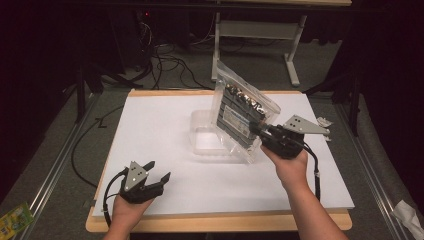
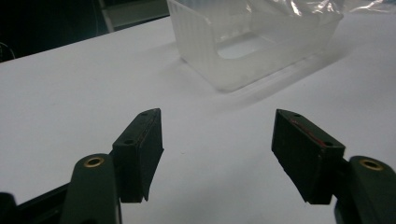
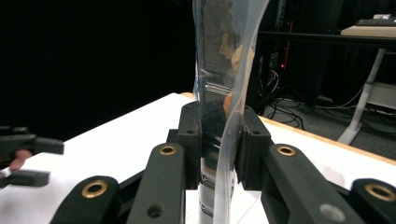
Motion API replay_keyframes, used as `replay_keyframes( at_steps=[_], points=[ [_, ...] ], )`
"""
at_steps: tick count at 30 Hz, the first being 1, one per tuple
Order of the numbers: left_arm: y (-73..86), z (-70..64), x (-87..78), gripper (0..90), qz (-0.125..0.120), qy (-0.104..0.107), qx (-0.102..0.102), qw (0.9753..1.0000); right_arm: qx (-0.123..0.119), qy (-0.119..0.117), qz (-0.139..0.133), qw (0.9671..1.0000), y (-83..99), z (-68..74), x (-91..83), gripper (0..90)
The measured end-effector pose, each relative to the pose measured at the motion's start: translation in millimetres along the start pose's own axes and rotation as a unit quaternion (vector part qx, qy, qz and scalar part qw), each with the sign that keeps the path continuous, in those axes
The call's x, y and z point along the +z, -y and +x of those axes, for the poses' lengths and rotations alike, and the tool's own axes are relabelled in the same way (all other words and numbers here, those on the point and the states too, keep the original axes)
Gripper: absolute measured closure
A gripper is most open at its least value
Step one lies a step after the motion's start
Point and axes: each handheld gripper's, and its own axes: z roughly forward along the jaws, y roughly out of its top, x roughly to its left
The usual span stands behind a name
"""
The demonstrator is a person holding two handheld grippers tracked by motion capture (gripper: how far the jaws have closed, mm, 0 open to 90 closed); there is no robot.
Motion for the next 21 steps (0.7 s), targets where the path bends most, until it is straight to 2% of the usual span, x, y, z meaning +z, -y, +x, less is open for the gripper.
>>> replay_keyframes(
  at_steps=[7,10,13,21],
  points=[
    [-0.3,-0.2,-0.6,34.5,-0.003,0.001,0.001,1.0,-0.015,0.007,0.011,0.9998,-8.6,-10.1,26.9,76.1],
    [-0.3,0.6,-0.9,34.5,-0.004,0.001,-0.001,1.0,-0.014,0.006,0.012,0.9998,-9.9,-11.1,33.1,76.0],
    [-0.5,1.1,-1.3,34.6,-0.004,0.002,-0.004,1.0,-0.015,0.009,0.011,0.9998,-10.8,-12.7,46.4,76.1],
    [-1.0,0.2,-0.5,36.1,-0.007,0.006,0.003,1.0,-0.022,0.012,0.021,0.9995,-10.9,-15.0,66.8,76.1]
  ],
)
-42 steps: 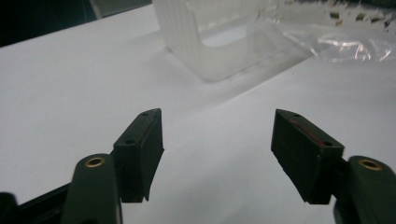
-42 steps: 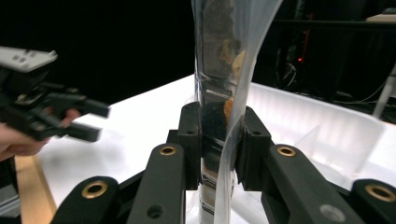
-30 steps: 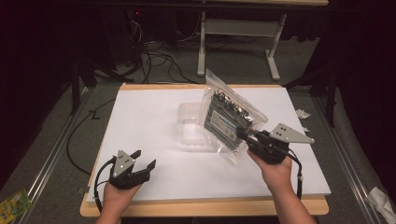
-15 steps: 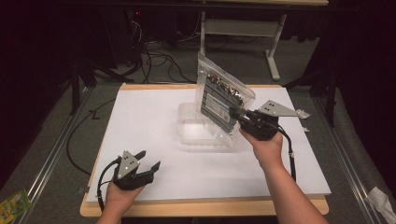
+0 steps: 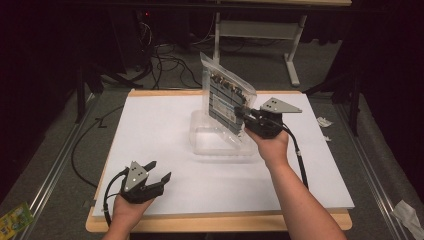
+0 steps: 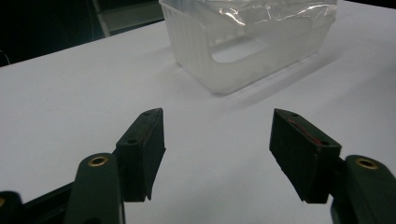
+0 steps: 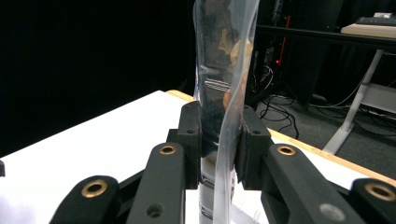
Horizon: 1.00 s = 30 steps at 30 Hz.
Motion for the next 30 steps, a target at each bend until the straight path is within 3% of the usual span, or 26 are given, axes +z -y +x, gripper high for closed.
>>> replay_keyframes(
  at_steps=[19,30],
  points=[
    [-0.5,0.9,-0.1,36.0,-0.003,0.002,-0.008,1.0,-0.008,-0.004,0.031,0.9995,8.8,3.9,42.4,76.2],
    [-1.0,1.1,0.4,36.1,-0.002,0.005,-0.009,0.9999,-0.012,-0.004,0.036,0.9993,15.7,6.5,50.3,76.1]
  ],
)
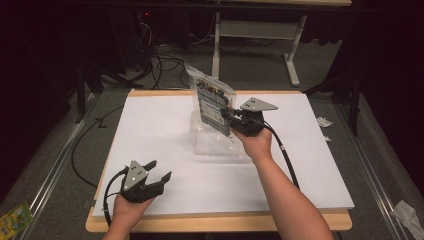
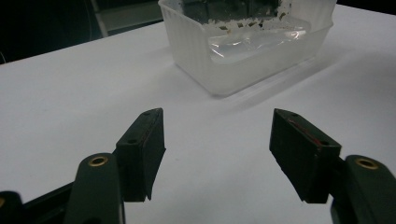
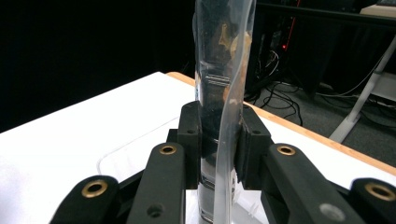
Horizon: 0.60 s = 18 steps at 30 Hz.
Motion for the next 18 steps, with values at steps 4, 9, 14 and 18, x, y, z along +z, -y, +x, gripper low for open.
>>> replay_keyframes(
  at_steps=[4,9,14,18],
  points=[
    [0.0,-0.5,0.0,36.1,0.0,0.001,-0.001,1.0,0.007,0.001,0.005,1.0,5.9,-0.5,2.1,75.9],
    [0.1,-0.8,0.4,36.1,0.0,0.003,-0.001,1.0,0.019,0.0,0.004,0.9998,14.1,-3.0,1.8,75.8],
    [0.2,-1.3,0.7,36.1,0.0,0.005,0.002,1.0,0.024,0.001,0.005,0.9997,21.9,-4.1,-1.0,75.7],
    [0.2,-1.6,1.2,36.1,0.0,0.005,0.002,1.0,0.028,0.002,0.003,0.9996,28.8,-4.9,-2.8,75.7]
  ],
)
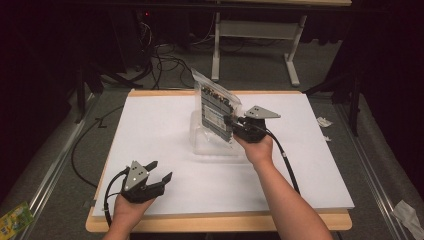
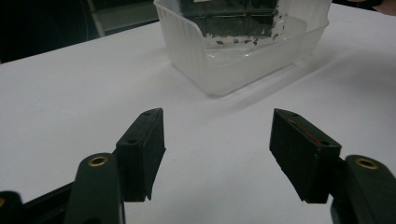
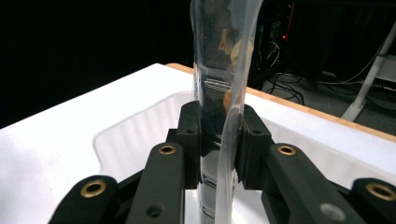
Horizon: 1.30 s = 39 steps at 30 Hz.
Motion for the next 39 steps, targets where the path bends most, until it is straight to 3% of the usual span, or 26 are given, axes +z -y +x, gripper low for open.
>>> replay_keyframes(
  at_steps=[10,15,30,39],
  points=[
    [-0.3,-1.5,2.7,36.1,0.003,0.003,0.003,1.0,0.027,-0.002,-0.008,0.9996,24.6,-7.9,-7.0,75.5],
    [0.0,0.6,1.8,36.1,0.001,0.0,-0.003,1.0,0.021,0.0,-0.008,0.9997,23.7,-6.0,-6.7,75.4],
    [0.1,2.0,1.2,36.1,0.001,0.002,-0.004,1.0,0.038,0.01,0.001,0.9992,21.1,-11.0,-6.3,72.6],
    [0.0,2.0,1.2,36.2,0.001,0.002,-0.004,1.0,0.044,0.002,0.006,0.999,19.9,-13.4,-5.7,54.4]
  ],
)
